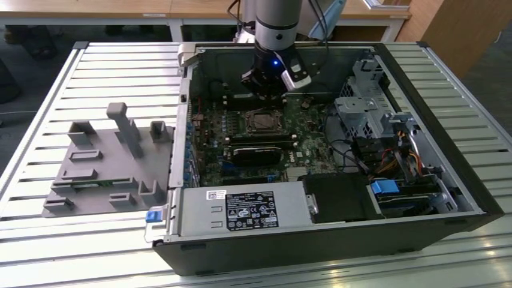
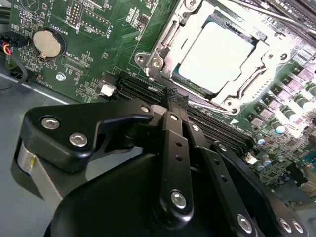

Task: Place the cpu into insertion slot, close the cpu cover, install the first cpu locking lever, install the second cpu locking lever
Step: 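Install the first cpu locking lever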

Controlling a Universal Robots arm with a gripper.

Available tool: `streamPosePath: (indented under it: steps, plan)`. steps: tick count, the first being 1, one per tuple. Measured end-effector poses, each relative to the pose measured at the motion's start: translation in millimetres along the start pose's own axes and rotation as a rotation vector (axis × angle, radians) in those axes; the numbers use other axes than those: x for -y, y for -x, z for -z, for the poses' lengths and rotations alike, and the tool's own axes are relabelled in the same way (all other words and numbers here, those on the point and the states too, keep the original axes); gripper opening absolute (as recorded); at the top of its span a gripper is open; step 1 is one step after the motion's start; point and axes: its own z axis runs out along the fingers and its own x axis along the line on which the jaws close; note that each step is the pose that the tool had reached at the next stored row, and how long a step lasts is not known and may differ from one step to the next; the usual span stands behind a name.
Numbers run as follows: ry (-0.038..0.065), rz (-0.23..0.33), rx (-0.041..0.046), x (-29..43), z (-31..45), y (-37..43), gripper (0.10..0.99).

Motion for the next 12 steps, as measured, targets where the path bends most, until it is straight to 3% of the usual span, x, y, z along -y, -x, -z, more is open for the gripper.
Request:
streamPosePath:
  steps: [6, 12]
  plan:
    - [-0.008, 0.000, 0.0003, 0.2, -3.6, 0.6, 0.106]
    - [-0.026, 0.000, 0.0009, 0.4, -6.8, 0.7, 0.106]
